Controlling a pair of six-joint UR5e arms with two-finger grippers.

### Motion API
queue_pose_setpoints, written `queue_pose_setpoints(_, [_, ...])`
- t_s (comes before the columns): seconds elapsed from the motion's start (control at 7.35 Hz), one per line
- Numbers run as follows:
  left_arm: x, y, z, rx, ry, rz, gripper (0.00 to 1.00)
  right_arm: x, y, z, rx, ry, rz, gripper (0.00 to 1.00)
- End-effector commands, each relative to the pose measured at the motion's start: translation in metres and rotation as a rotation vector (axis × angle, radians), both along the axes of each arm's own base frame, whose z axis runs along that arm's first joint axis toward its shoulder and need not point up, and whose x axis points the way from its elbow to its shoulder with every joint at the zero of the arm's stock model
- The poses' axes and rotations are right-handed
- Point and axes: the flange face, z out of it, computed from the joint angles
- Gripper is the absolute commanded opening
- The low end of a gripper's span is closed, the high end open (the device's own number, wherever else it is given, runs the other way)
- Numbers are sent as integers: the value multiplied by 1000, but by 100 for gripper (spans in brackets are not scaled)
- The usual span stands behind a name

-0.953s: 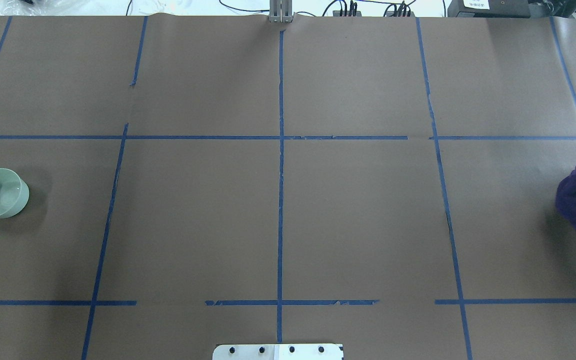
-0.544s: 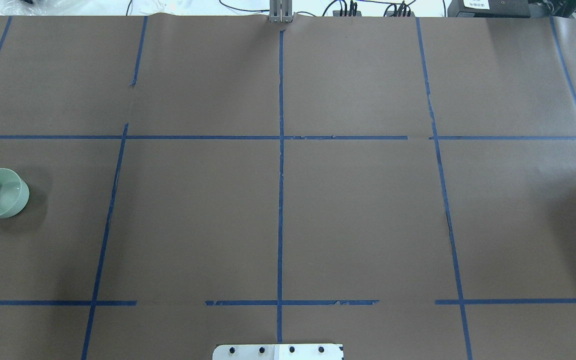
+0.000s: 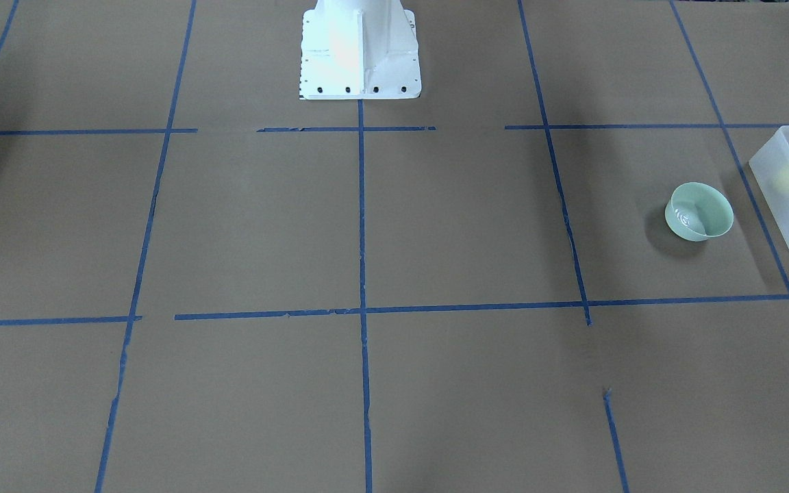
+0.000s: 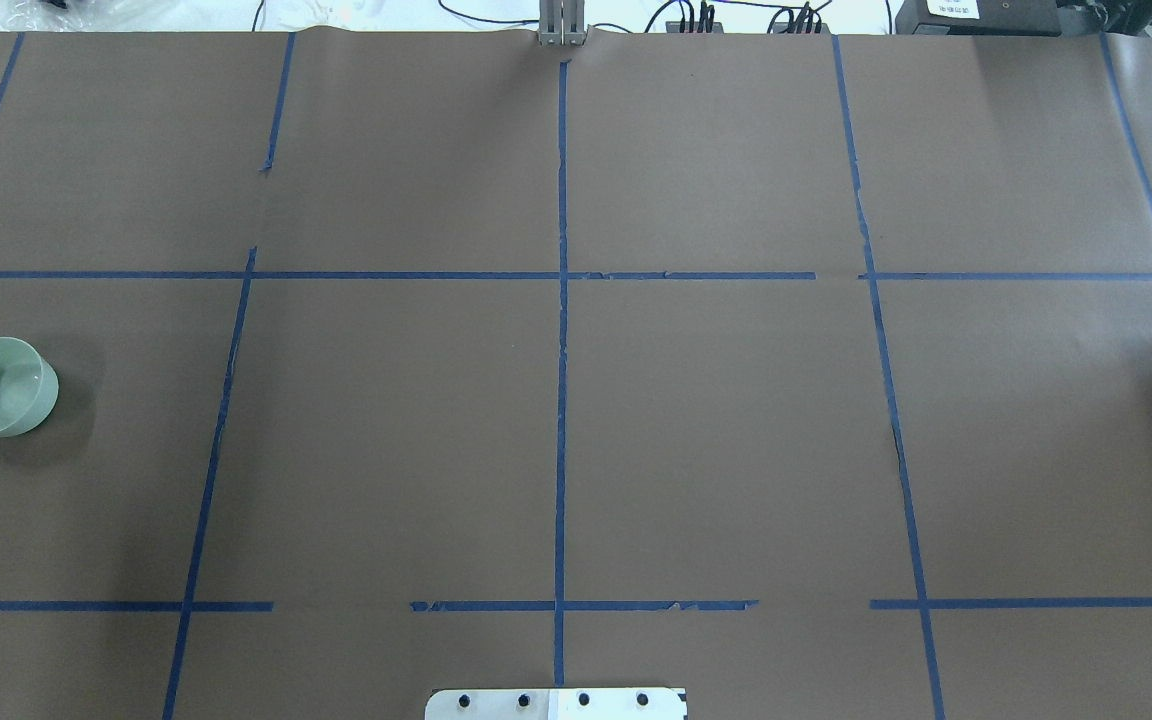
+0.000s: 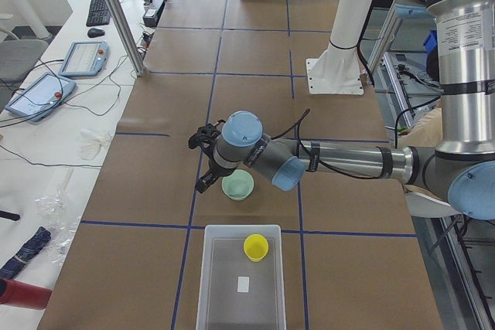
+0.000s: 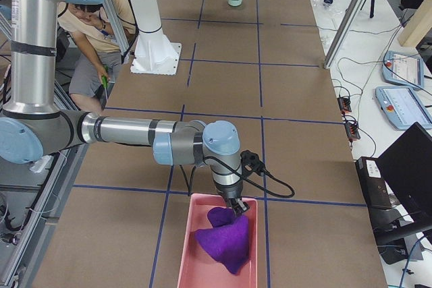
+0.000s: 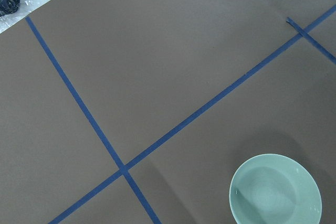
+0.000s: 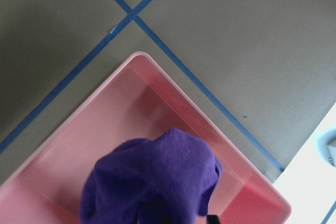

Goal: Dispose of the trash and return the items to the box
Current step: 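Release the purple cloth into the pink bin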

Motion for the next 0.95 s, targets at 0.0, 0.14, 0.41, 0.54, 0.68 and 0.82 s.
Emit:
queue_pose_setpoints(0.0, [7, -2, -12, -72, 30, -91, 100, -36, -10, -51, -168, -261, 307, 100])
queue_pose_setpoints(0.14, [24, -3, -13, -106, 49, -113, 100, -78, -13, -76, -205, -294, 337, 100])
queue_pose_setpoints(0.41, [92, 12, 2, -189, 81, -193, 100, -121, -11, -86, -188, -337, 337, 100])
queue_pose_setpoints(0.54, [111, 26, 31, -172, 115, -218, 100, -124, -7, -85, -176, -343, 334, 100])
queue_pose_setpoints(0.68, [125, 34, 54, -151, 131, -189, 100, -124, -7, -85, -173, -339, 337, 100])
queue_pose_setpoints(0.82, [142, 38, 67, -217, 132, -217, 100, -123, -8, -84, -168, -331, 342, 100])
